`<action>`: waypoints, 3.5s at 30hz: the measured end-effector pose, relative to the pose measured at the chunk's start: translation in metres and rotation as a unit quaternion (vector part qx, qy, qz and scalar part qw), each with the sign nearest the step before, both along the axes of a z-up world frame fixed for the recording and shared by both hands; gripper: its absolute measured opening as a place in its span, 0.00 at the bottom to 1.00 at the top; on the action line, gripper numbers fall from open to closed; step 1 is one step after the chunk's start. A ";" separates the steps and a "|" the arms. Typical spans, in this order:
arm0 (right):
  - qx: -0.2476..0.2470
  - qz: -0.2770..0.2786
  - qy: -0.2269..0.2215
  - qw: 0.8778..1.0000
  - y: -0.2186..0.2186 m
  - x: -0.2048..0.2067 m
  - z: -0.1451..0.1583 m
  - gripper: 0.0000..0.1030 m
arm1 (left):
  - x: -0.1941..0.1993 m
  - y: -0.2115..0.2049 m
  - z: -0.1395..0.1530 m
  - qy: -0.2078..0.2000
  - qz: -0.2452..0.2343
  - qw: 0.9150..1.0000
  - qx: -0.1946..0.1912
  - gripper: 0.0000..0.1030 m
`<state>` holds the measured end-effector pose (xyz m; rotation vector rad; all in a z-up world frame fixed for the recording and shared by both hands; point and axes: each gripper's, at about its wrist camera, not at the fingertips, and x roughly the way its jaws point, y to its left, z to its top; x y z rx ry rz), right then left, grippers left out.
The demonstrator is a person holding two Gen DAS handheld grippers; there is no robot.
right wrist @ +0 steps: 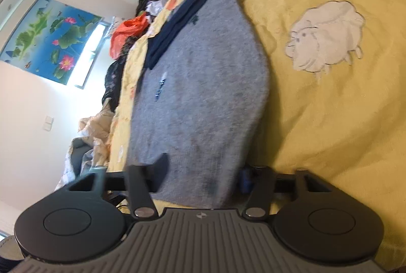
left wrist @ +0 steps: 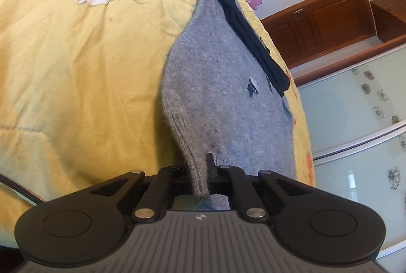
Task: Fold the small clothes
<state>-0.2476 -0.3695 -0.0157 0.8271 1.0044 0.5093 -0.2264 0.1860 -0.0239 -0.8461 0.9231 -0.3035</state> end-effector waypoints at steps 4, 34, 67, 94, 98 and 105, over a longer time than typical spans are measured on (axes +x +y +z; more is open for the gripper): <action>0.011 -0.006 -0.012 1.000 -0.002 -0.001 -0.004 0.15 | 0.006 -0.006 0.023 -0.035 -0.022 0.999 0.026 0.05; 0.071 -0.123 -0.085 0.986 -0.035 0.417 0.039 0.15 | 0.427 -0.030 0.098 -0.136 0.011 0.983 0.127 0.05; 0.017 -0.149 -0.084 0.985 -0.018 0.229 -0.001 0.82 | 0.236 -0.040 0.020 -0.090 0.098 0.991 -0.016 0.96; 0.004 -0.148 -0.058 0.987 0.024 0.284 -0.026 0.10 | 0.265 -0.027 0.000 -0.063 0.170 0.982 0.050 0.05; -0.015 -0.153 -0.075 0.985 0.032 0.282 -0.019 0.13 | 0.265 -0.037 0.015 -0.067 0.161 0.980 0.094 0.04; -0.003 -0.136 -0.123 0.983 0.031 0.264 0.017 0.13 | 0.241 -0.037 0.053 -0.104 0.138 0.981 0.086 0.04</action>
